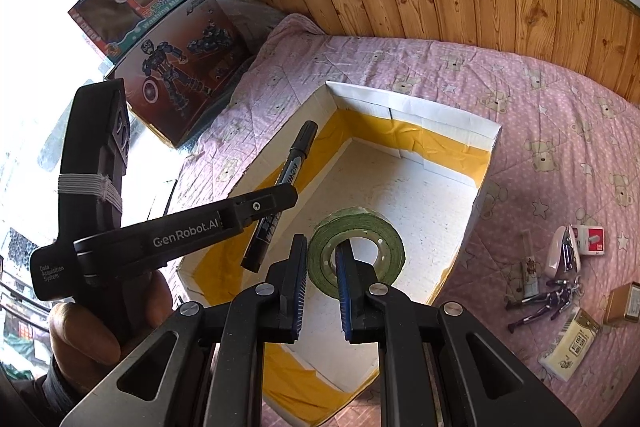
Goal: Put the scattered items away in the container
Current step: 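Lower both tools into the box and open them to drop tape and marker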
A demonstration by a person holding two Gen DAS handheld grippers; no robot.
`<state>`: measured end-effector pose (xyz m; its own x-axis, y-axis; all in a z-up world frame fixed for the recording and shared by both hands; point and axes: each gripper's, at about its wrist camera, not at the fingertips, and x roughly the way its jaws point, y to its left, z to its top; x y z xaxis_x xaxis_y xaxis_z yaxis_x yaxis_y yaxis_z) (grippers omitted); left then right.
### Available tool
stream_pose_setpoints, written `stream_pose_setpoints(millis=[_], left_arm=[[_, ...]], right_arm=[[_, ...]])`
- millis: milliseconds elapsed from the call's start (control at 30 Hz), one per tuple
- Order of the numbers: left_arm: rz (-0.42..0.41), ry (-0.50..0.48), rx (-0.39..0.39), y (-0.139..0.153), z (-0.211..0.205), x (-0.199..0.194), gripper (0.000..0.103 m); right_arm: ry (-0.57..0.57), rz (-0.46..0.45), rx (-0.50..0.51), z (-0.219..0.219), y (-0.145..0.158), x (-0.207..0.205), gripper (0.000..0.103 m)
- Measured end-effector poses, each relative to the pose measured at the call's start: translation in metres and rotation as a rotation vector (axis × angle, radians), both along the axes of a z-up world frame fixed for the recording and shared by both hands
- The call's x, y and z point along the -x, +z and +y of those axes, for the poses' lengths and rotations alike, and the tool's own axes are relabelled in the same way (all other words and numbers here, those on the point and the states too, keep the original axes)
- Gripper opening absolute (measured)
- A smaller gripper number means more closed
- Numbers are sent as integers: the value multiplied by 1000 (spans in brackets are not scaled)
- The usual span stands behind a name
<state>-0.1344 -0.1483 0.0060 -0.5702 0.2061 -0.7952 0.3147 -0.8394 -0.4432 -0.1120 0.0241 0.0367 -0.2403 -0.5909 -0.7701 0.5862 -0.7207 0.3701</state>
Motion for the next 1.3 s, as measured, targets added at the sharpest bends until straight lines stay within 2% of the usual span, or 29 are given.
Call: stream_pose_setpoints(millis=[333, 733, 900, 1100, 1300], left_arm=[[-37, -5, 43, -15, -2, 26, 14], [-89, -24, 28, -41, -10, 40, 14], [-124, -13, 17, -52, -18, 49, 14], [-157, -15, 48, -63, -21, 58, 14], [-189, -37, 48, -74, -18, 66, 14]], right_arm=[[3, -16, -44, -9, -13, 22, 15], [78, 21, -148, -32, -23, 41, 15], [117, 43, -223, -44, -30, 49, 15], [187, 63, -351, -60, -46, 59, 15], [209, 51, -424, -70, -60, 73, 15]])
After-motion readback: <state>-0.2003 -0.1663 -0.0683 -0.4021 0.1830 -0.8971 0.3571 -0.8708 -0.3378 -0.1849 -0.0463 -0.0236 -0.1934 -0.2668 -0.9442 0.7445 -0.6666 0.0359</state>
